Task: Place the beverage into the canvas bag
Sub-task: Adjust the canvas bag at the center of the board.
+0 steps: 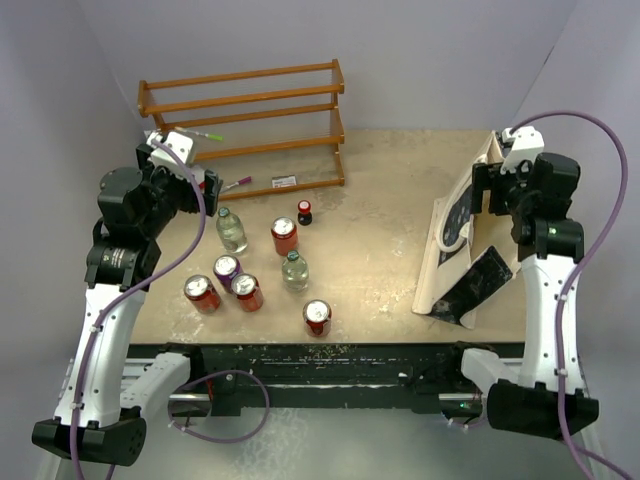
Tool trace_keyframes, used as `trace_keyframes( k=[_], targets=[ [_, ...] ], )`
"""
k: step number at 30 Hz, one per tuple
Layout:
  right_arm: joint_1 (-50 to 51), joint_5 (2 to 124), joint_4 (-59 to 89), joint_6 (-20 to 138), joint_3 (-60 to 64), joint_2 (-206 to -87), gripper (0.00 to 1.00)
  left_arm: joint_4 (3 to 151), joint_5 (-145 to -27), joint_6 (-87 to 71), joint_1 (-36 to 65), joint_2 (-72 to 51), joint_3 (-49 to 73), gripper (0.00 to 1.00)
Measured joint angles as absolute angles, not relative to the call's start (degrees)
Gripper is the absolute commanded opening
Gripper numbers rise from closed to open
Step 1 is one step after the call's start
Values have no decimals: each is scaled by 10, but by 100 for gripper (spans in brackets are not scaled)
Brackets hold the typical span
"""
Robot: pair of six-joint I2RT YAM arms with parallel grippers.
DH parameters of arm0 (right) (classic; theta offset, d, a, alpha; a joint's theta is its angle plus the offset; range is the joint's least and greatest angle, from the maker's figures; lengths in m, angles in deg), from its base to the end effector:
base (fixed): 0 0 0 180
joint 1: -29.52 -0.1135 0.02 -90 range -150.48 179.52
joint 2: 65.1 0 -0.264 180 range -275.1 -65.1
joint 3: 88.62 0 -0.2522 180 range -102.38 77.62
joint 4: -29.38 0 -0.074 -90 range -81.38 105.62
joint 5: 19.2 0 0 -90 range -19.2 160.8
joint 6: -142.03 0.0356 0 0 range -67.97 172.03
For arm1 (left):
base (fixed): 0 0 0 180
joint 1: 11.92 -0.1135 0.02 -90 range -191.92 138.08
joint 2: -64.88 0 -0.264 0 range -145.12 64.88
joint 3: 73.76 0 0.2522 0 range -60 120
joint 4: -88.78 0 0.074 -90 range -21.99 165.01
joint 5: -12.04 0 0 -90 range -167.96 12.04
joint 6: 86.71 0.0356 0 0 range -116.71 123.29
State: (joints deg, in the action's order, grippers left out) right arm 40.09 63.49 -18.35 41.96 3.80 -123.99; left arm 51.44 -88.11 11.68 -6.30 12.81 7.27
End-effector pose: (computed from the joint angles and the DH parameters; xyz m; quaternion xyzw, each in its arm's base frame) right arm 0.2055 -0.0337 0.4249 -0.0335 0.8128 -0.0527 0.5792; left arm 0.1848 -0.0245 0.4280 0.1493 0.7412 -0.0512 0.6524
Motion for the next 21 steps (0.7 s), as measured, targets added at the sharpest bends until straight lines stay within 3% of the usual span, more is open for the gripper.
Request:
trace_keyframes(
  k=[5,10,16,21],
  targets=[
    [401,618,-175,441,28,-1282,77,514,-899,119,-65,130,69,99],
    [400,602,-157,461,26,-1309,61,514,-910,119,-70,132,68,99],
    [383,586,-142,477,26,-1339,22,515,-914,119,-70,132,66,99],
    [320,596,-129,481,26,-1342,9,514,-903,125,-71,132,60,99]
  ],
)
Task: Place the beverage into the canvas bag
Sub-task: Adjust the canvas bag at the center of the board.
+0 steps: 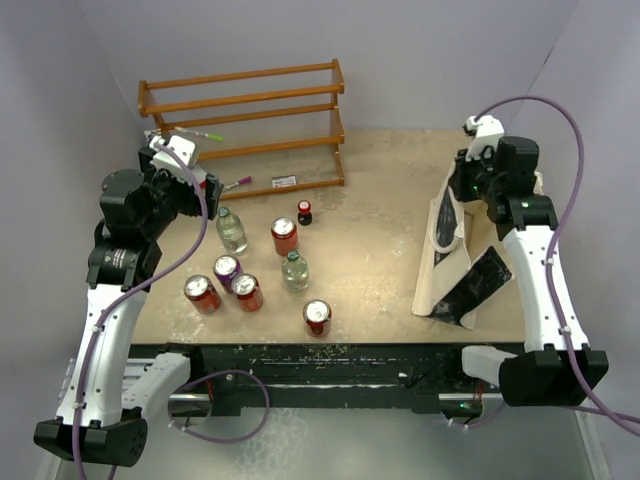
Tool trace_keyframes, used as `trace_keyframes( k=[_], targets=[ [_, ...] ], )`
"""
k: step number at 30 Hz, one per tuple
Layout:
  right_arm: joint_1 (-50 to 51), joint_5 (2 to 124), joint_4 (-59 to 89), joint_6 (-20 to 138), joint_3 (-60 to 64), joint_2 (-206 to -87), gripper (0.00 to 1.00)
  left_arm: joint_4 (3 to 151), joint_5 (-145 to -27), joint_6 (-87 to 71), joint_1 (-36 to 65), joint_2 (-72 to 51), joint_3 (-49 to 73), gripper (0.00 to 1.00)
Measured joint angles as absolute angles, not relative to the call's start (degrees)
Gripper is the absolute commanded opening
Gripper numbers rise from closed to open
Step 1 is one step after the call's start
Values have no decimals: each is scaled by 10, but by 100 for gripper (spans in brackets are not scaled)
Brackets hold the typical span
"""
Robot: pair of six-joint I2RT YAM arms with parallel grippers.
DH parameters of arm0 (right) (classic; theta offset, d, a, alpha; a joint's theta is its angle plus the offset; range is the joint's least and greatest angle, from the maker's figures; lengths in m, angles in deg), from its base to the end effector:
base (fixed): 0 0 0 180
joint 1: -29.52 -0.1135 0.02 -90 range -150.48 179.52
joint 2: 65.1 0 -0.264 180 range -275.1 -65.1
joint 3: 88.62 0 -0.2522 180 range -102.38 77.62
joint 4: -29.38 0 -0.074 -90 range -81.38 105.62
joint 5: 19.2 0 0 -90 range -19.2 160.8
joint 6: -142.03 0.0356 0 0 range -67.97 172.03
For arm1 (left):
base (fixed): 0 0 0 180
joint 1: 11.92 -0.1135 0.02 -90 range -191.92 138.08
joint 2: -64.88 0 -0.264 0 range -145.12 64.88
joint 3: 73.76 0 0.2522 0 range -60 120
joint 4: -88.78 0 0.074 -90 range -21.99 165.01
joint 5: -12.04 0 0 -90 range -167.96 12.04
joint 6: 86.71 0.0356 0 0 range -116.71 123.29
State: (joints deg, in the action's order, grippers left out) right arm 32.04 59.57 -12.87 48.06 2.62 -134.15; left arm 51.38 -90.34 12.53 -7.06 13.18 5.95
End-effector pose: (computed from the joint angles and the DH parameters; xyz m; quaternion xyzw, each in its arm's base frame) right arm 0.2637 -0.0047 0.4034 -0.0648 0.8269 0.0500 0.5563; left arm 0.1850 -0.0234 0.4214 0.1623 0.7439 -0.0576 0.6458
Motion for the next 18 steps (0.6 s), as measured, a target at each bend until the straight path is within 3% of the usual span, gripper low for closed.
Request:
trace_keyframes(
  k=[6,18],
  targets=[
    [227,608,-118,484,17,-1357,0,499,-899,139,-71,133,49,99],
    [76,641,-37,507,-19,-1446,0,439,-956,189,-72,103,29,99]
  ],
)
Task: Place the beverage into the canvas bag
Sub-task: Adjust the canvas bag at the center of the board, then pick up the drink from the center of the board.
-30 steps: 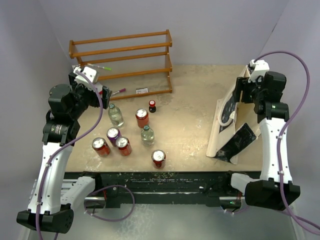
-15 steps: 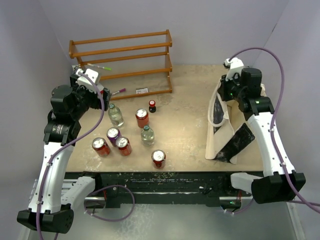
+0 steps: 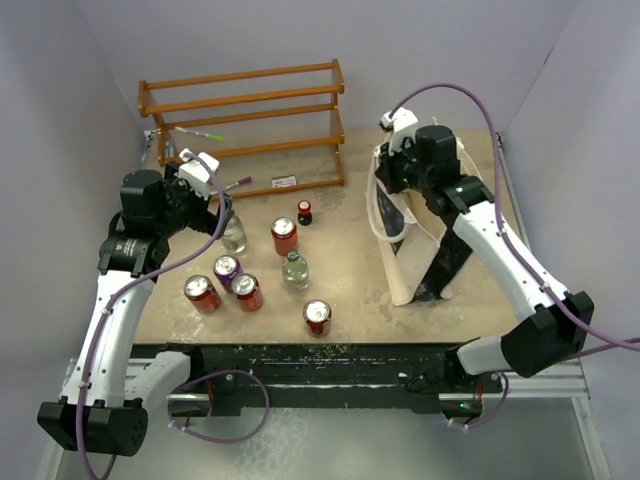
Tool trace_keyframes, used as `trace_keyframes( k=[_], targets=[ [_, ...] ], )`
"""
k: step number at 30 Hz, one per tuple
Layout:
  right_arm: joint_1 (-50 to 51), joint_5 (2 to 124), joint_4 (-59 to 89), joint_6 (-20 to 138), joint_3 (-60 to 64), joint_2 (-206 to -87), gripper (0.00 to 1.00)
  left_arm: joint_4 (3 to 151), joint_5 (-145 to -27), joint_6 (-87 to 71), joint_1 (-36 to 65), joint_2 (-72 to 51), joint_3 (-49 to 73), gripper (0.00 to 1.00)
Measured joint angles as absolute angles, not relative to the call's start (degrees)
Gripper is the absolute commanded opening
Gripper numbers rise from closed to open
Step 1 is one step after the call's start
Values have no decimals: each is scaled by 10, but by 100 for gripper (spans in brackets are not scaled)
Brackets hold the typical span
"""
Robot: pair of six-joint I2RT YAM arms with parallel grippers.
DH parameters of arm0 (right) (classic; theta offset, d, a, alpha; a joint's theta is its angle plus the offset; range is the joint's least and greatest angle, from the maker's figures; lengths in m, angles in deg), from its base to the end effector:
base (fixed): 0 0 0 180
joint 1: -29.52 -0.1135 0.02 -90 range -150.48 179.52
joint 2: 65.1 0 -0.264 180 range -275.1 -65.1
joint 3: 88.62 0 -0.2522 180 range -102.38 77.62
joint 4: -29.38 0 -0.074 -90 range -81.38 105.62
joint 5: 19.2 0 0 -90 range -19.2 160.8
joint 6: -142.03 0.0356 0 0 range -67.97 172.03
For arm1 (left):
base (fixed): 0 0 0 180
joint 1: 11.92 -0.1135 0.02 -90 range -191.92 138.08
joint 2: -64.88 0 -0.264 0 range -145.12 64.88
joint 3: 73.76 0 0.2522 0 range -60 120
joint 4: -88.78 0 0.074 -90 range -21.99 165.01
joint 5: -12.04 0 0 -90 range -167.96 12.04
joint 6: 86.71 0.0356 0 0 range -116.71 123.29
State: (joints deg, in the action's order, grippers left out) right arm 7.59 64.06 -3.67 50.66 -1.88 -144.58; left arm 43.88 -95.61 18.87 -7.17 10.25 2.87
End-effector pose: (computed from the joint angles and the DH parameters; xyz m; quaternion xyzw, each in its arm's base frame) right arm 0.2953 0.1234 0.3970 -0.1977 0.7904 0.1503 0.5600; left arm 0.1989 -0.0274 0.3813 0.2288 0.7956 -0.0758 0.5558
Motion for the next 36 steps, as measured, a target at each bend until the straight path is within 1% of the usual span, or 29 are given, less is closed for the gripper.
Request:
trace_keyframes(
  k=[3,5,8,11,14,15,21,25,28,33,36],
  targets=[
    [52,648,-12,514,-21,-1459,6,425,-985,202,-72,91,26,99],
    [44,652,-2,517,-21,-1463,13,418,-1007,214,-72,82,24,99],
    [40,652,10,518,-21,-1463,30,405,-1042,235,-73,65,22,99],
    [40,650,16,515,-21,-1462,51,395,-1066,250,-73,44,22,99],
    [40,648,8,501,-23,-1459,66,392,-1072,258,-73,24,22,99],
    [40,648,3,497,-27,-1458,69,391,-1071,261,-73,21,21,99],
    [38,632,-53,445,-80,-1449,70,390,-1028,264,-73,30,16,99],
    [29,589,-94,405,-137,-1441,71,391,-1003,260,-86,49,10,99],
    [12,550,-114,382,-163,-1437,71,396,-1000,246,-114,52,10,99],
    [-42,506,-124,359,-155,-1442,72,398,-998,219,-152,48,10,99],
    [-83,506,-122,360,-141,-1468,75,398,-996,208,-157,46,11,99]
  ],
)
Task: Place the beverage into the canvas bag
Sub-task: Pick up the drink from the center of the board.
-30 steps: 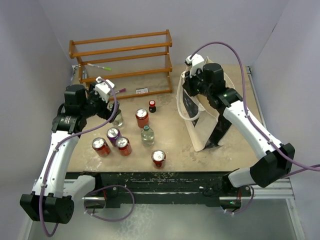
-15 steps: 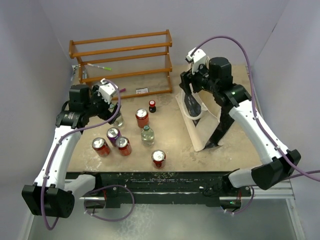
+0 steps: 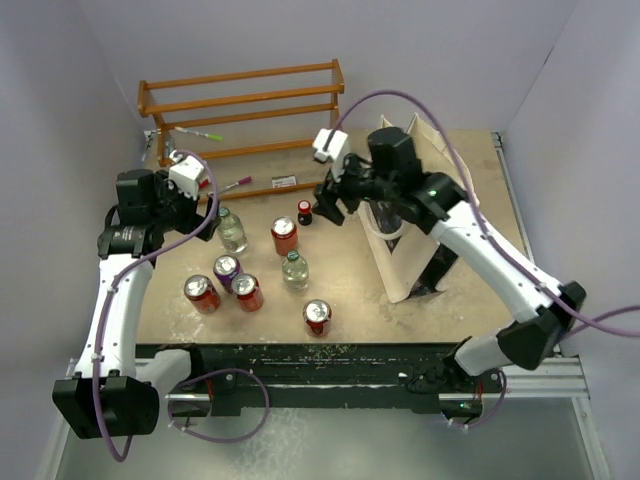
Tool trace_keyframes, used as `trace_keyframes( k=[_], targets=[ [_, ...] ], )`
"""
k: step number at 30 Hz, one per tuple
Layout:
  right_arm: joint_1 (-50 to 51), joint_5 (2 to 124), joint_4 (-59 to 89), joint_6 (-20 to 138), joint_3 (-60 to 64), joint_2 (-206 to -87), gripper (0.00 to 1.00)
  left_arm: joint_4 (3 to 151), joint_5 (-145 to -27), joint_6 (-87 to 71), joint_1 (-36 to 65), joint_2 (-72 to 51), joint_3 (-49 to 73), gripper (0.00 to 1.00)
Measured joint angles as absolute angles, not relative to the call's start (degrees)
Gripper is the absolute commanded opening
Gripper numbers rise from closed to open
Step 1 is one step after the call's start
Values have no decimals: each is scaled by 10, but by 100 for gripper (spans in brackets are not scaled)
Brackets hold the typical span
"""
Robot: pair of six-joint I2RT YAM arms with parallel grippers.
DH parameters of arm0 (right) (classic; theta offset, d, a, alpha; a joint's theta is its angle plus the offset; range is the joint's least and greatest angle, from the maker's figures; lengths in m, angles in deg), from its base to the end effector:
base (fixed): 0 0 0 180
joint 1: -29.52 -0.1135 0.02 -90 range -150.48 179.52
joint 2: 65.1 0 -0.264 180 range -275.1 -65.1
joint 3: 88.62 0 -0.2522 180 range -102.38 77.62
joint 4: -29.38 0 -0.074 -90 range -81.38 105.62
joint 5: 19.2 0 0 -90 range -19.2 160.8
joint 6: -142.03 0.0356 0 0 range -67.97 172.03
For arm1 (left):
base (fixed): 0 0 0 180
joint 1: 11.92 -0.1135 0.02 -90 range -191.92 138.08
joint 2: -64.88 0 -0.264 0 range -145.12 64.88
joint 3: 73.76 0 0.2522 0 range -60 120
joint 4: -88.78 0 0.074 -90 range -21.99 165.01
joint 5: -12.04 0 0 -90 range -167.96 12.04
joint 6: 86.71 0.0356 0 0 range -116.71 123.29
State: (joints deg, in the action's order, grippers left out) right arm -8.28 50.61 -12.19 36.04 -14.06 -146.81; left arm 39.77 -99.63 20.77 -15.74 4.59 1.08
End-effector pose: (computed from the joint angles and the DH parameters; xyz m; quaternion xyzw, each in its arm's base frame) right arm 0.2414 0.2028 0.4433 -0.4520 0.6629 0.2488 0.5425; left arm 0.2219 0.0016 0.3456 0.1903 0.8525 -0.0789 0.4805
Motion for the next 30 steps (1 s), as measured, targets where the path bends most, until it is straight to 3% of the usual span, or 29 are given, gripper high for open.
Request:
trace_keyframes(
  k=[17,30],
  targets=[
    [-182,607,-79,468,-219,-1758,81,415,-970,188,-195,86,12,99],
    [-191,686,-68,487,-232,-1814,81,415,-975,189,-197,93,12,99]
  ],
)
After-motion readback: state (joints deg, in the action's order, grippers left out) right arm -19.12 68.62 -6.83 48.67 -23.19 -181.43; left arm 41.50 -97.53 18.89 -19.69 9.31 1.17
